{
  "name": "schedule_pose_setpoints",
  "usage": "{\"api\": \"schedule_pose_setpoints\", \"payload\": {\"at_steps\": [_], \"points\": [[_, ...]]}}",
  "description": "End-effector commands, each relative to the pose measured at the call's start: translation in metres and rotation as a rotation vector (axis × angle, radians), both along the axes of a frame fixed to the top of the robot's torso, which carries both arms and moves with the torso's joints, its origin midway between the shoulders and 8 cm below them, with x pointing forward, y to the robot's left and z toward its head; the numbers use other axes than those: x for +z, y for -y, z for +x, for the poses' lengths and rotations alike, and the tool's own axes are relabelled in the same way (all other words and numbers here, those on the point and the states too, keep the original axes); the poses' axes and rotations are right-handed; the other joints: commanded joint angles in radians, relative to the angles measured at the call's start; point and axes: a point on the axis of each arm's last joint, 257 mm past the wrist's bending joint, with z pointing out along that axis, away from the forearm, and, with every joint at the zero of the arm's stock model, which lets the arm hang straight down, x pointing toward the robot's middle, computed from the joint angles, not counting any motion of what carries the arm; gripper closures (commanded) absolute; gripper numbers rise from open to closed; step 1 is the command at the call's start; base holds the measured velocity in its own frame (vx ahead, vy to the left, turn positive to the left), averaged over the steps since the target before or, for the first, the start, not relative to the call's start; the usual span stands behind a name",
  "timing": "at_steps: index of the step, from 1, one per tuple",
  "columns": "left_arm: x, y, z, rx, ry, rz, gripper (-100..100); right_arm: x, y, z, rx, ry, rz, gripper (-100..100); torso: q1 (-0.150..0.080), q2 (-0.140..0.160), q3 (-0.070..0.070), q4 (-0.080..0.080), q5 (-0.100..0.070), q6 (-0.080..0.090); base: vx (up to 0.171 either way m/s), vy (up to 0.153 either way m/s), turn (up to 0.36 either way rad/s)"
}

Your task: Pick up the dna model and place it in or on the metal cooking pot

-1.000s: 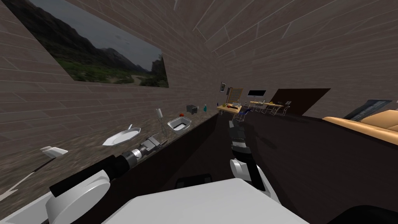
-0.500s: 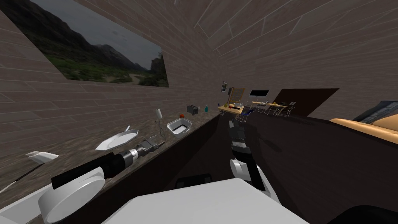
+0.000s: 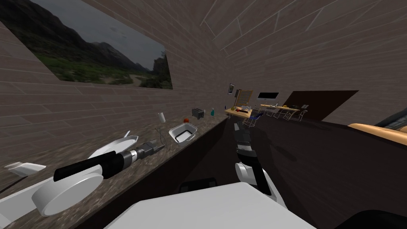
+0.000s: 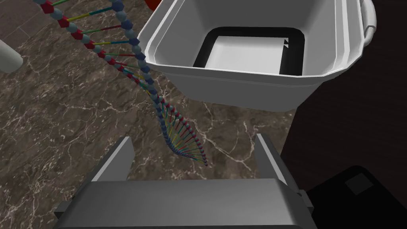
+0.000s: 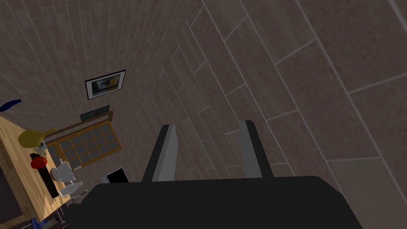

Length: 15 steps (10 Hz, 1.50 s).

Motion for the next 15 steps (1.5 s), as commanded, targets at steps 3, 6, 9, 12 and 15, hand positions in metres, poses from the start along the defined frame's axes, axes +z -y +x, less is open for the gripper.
{"api": "schedule_pose_setpoints", "payload": {"at_steps": [3, 6, 9, 12, 15], "points": [[-0.003, -0.015, -0.001, 0.035, -0.067, -0.019, -100, 0.0, 0.0, 0.0, 0.0, 0.0, 0.0, 0, 0.001, 0.003, 0.002, 0.001, 0.0, 0.0, 0.081, -0.001, 0.015], [-0.012, -0.02, -0.001, 0.048, -0.057, -0.017, -100, 0.0, 0.0, 0.0, 0.0, 0.0, 0.0, 0, 0.001, 0.008, 0.005, 0.002, 0.0, 0.0, 0.033, -0.011, -0.044], [-0.009, -0.018, -0.002, 0.042, -0.059, -0.018, 100, 0.0, 0.0, 0.0, 0.0, 0.0, 0.0, 0, 0.0, 0.008, 0.005, 0.002, 0.0, 0.0, 0.015, -0.007, -0.007], [-0.008, -0.019, -0.001, 0.043, -0.057, -0.018, 100, 0.0, 0.0, 0.0, 0.0, 0.0, 0.0, 0, 0.0, 0.009, 0.005, 0.002, 0.001, 0.001, 0.0, 0.0, 0.0], [-0.009, -0.019, -0.001, 0.044, -0.057, -0.018, 0, 0.0, 0.0, 0.0, 0.0, 0.0, 0.0, 0, 0.0, 0.009, 0.005, 0.002, 0.001, 0.001, 0.0, 0.0, 0.0]]}}
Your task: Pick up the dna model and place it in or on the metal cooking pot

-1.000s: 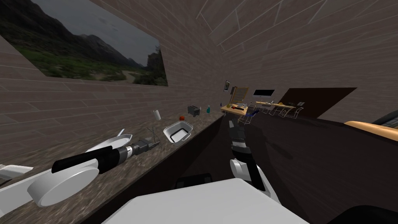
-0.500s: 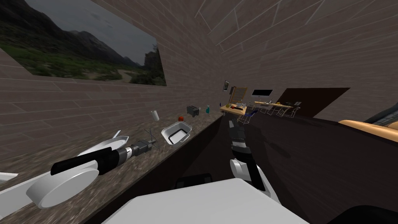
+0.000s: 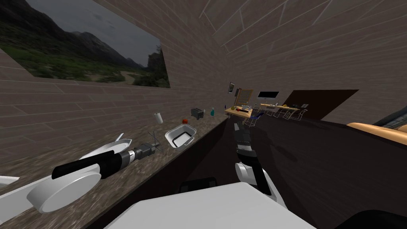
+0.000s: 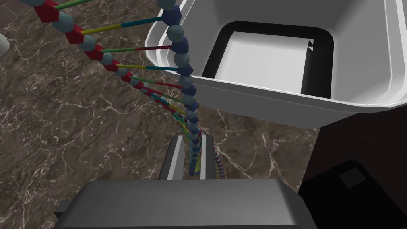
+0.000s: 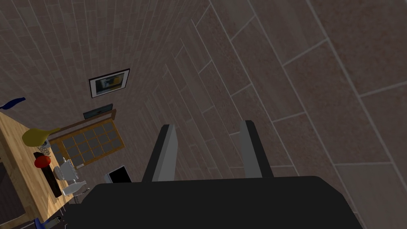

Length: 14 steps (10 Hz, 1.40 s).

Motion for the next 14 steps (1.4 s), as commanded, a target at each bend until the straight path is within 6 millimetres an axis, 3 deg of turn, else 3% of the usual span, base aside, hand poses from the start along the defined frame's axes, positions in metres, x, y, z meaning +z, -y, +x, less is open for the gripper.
{"api": "schedule_pose_setpoints", "payload": {"at_steps": [1, 4, 7, 14], "points": [[0.015, 0.004, 0.008, -0.032, 0.021, 0.034, 100, 0.0, 0.0, 0.0, 0.0, 0.0, 0.0, 0, 0.0, 0.0, 0.0, 0.0, 0.0, 0.0, -0.132, 0.03, 0.099], [0.058, 0.022, 0.026, -0.123, 0.076, 0.12, 100, 0.0, 0.0, 0.0, 0.0, 0.0, 0.0, 0, 0.004, 0.019, 0.011, 0.005, 0.001, -0.001, -0.249, 0.057, 0.091], [0.087, 0.037, 0.035, -0.188, 0.108, 0.184, 100, 0.0, 0.0, 0.0, 0.0, 0.0, 0.0, 0, 0.001, 0.017, 0.011, 0.005, -0.001, -0.001, -0.172, 0.03, 0.075], [0.133, 0.071, 0.039, -0.316, 0.142, 0.324, 100, 0.0, 0.0, 0.0, 0.0, 0.0, 0.0, 0, -0.004, 0.012, 0.008, 0.004, -0.003, 0.001, -0.125, 0.003, 0.05]]}}
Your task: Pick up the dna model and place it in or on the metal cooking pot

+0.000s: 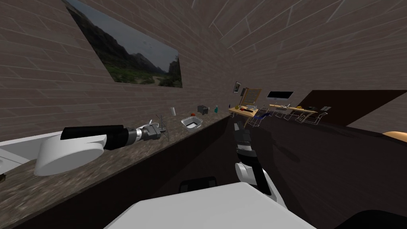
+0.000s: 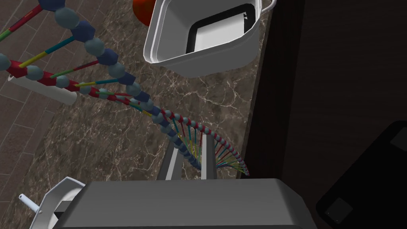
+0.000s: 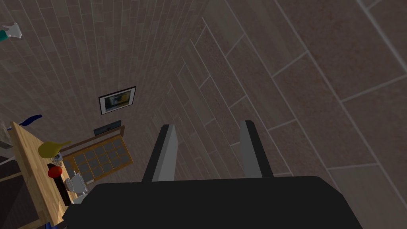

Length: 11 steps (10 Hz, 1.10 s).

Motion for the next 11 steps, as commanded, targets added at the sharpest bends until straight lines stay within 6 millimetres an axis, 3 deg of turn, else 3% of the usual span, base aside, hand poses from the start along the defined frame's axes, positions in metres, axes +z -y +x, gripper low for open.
{"api": "schedule_pose_setpoints", "payload": {"at_steps": [1, 4, 11], "points": [[0.008, 0.007, -0.001, -0.024, -0.004, 0.038, 100, 0.0, 0.0, 0.0, 0.0, 0.0, 0.0, 0, 0.0, 0.0, 0.0, 0.0, 0.0, 0.0, -0.078, -0.038, 0.049], [0.014, 0.01, -0.002, -0.015, -0.038, 0.043, 100, 0.0, 0.0, 0.0, 0.0, 0.0, 0.0, 0, -0.006, -0.006, -0.004, -0.001, -0.002, 0.001, 0.001, -0.101, 0.023], [0.027, 0.005, 0.003, 0.085, -0.108, -0.087, 100, 0.0, 0.0, 0.0, 0.0, 0.0, 0.0, 0, -0.009, -0.025, -0.015, -0.006, -0.002, 0.002, 0.183, -0.116, 0.002]]}}
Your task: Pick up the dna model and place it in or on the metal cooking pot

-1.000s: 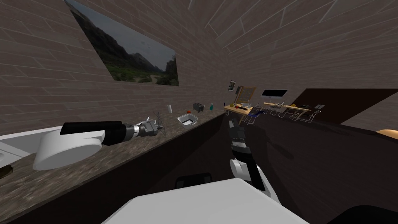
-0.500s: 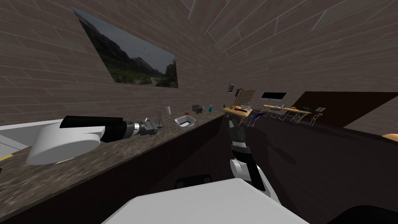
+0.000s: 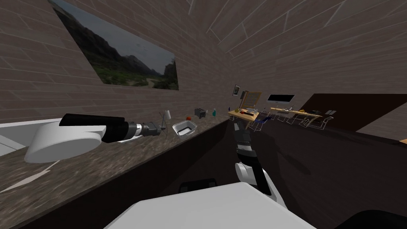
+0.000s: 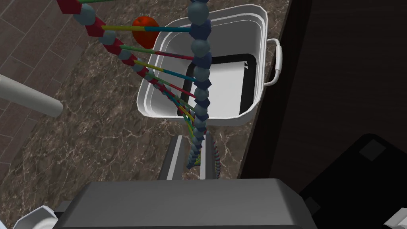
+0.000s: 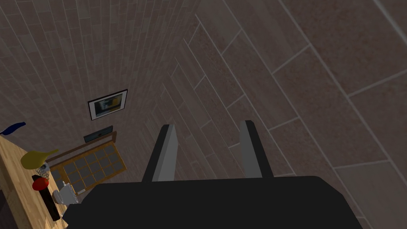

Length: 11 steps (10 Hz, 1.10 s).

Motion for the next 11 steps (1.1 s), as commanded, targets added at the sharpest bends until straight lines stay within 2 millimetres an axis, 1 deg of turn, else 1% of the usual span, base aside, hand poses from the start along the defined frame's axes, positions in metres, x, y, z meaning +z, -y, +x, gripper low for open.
{"api": "schedule_pose_setpoints", "payload": {"at_steps": [1, 2, 6, 8, 9, 10, 11], "points": [[0.004, -0.001, 0.002, 0.031, -0.016, -0.043, 100, 0.0, 0.0, 0.0, 0.0, 0.0, 0.0, 0, 0.0, 0.0, 0.0, 0.0, 0.0, 0.0, 0.227, -0.062, 0.007], [0.007, -0.001, 0.003, 0.048, -0.025, -0.069, 100, 0.0, 0.0, 0.0, 0.0, 0.0, 0.0, 0, 0.003, -0.001, -0.001, -0.001, 0.001, 0.0, 0.213, -0.102, -0.009], [0.018, -0.002, 0.007, 0.11, -0.056, -0.166, 100, 0.0, 0.0, 0.0, 0.0, 0.0, 0.0, 0, 0.003, -0.002, -0.002, -0.002, 0.002, -0.001, 0.222, -0.096, 0.004], [0.023, -0.003, 0.009, 0.142, -0.071, -0.217, 100, 0.0, 0.0, 0.0, 0.0, 0.0, 0.0, 0, 0.004, -0.001, -0.002, -0.002, 0.002, -0.001, 0.189, -0.076, 0.0], [0.022, -0.002, 0.008, 0.128, -0.064, -0.195, 100, 0.0, 0.0, 0.0, 0.0, 0.0, 0.0, 0, 0.006, -0.001, -0.002, -0.002, 0.003, -0.001, 0.096, -0.03, -0.001], [0.023, -0.002, 0.009, 0.129, -0.062, -0.2, -100, 0.0, 0.0, 0.0, 0.0, 0.0, 0.0, 0, 0.009, 0.004, 0.001, -0.002, 0.004, -0.002, 0.017, -0.007, -0.003], [0.023, -0.002, 0.009, 0.129, -0.062, -0.199, -100, 0.0, 0.0, 0.0, 0.0, 0.0, 0.0, 0, 0.011, 0.009, 0.004, 0.0, 0.004, -0.003, 0.009, -0.003, -0.001]]}}
